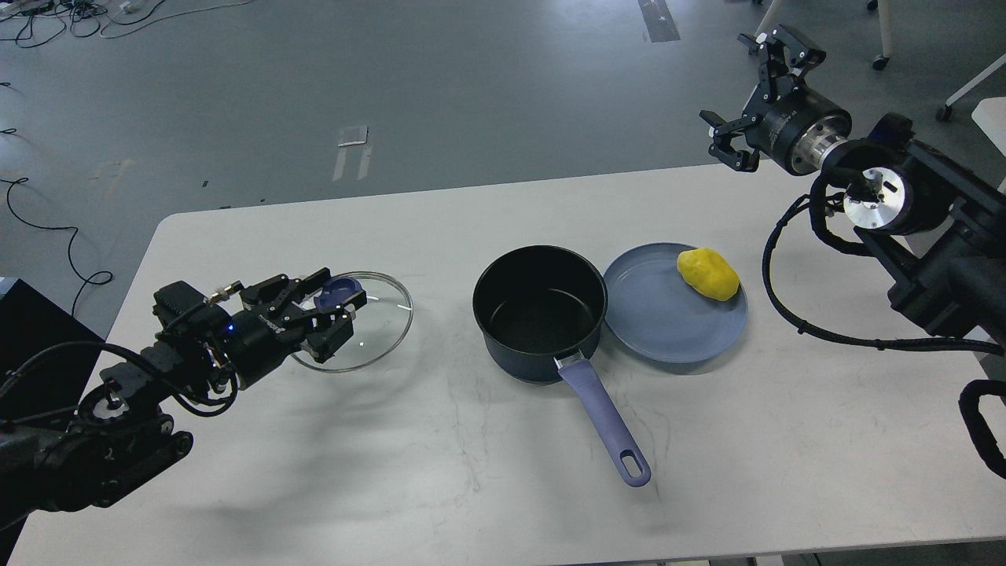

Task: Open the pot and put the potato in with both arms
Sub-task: 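Lower the lid onto the table beside the saucepan and release, then raise the left gripper away from the lid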

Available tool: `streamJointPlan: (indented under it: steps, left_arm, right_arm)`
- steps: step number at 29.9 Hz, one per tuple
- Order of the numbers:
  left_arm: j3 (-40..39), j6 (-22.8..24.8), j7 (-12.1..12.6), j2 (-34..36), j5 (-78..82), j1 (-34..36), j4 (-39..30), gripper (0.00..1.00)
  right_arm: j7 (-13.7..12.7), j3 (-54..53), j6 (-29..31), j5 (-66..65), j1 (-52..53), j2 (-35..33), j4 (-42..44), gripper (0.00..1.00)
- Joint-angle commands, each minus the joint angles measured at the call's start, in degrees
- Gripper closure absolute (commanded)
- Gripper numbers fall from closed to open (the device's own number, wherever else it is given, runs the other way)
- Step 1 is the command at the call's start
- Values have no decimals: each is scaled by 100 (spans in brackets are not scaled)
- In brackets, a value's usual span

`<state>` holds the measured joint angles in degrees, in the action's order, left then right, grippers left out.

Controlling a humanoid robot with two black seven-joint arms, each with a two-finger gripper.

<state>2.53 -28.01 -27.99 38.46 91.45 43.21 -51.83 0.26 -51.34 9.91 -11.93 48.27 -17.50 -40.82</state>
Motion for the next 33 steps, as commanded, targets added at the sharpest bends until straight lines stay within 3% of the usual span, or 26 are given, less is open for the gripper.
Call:
streamJointPlan:
  steps: [1,8,11,13,14,26,33]
  left_arm:
    - [-7,1,-1,-224,-31,-181,322,78]
    - [10,1,-1,-445,-40,-331,622,73]
    - [19,1,-1,-445,-31,-340,622,56]
    - [10,1,-1,-445,-40,-331,622,24]
    - [19,1,-1,-445,-66,-340,622,0]
    - [-25,1,-1,-436,-1453,-208,508,1]
    - [-69,1,-1,-427,-2130,494,499,1]
  right_arm:
    - [0,1,-42,6,-2,-60,-5,0]
    - [0,10,-42,-3,-2,-78,4,0]
    - [0,19,-51,6,-2,-78,4,0]
    - [0,19,-51,-3,-2,-78,-5,0]
    - [0,19,-51,-3,7,-78,4,0]
    - [0,19,-33,6,51,-78,-14,0]
    - [-9,19,19,6,104,-113,-14,0]
